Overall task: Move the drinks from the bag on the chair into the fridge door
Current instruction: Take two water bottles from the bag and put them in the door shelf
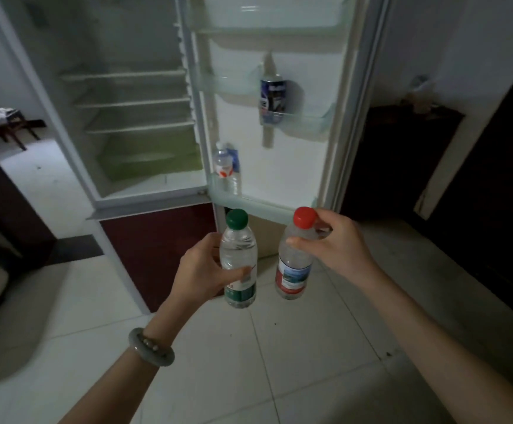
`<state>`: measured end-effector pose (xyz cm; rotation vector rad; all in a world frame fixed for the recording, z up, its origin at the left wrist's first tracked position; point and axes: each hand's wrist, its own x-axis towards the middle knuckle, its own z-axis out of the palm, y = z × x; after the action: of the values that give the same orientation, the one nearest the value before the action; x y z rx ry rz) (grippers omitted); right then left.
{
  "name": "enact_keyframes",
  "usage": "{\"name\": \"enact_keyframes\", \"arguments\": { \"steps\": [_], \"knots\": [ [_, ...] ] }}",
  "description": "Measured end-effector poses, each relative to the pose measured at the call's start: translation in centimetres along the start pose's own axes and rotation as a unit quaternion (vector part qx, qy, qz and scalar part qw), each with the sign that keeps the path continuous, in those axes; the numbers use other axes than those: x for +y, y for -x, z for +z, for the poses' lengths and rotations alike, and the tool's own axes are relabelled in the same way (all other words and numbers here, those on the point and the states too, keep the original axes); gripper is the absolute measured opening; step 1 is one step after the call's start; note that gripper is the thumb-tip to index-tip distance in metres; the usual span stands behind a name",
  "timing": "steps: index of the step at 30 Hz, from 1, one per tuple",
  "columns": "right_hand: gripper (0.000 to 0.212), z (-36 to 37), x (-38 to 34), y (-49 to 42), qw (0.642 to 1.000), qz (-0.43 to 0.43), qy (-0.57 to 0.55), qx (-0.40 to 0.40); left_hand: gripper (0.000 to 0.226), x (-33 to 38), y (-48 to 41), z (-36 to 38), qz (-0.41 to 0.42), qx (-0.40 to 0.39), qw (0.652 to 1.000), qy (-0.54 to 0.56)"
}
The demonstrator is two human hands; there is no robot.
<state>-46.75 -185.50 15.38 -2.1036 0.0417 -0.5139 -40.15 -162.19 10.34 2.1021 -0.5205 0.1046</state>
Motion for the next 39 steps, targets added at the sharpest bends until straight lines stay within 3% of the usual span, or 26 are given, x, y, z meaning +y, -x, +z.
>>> {"name": "enact_keyframes", "arguments": {
  "steps": [11, 23, 29, 39],
  "knots": [
    [0.037, 3.9, 2.1, -14.6, 0.999, -0.043, -0.019, 0.017, 0.063, -4.4, -13.0, -2.3, -0.024, 0.082, 0.995, 0.044],
    [0.041, 8.6, 8.0, -28.8, 0.997, -0.039, -0.035, 0.062, 0.06, -8.8, -30.7, 2.1, -0.048, 0.09, 0.992, 0.075],
    [0.043, 11.8, 12.6, -32.9, 0.997, 0.001, 0.001, 0.08, 0.057, -11.4, -36.1, 4.7, -0.055, 0.072, 0.991, 0.102],
    [0.036, 16.0, 16.1, -35.5, 0.988, 0.095, 0.043, 0.116, 0.055, -16.6, -41.8, 7.3, -0.034, -0.073, 0.995, 0.055]
  ]
}}
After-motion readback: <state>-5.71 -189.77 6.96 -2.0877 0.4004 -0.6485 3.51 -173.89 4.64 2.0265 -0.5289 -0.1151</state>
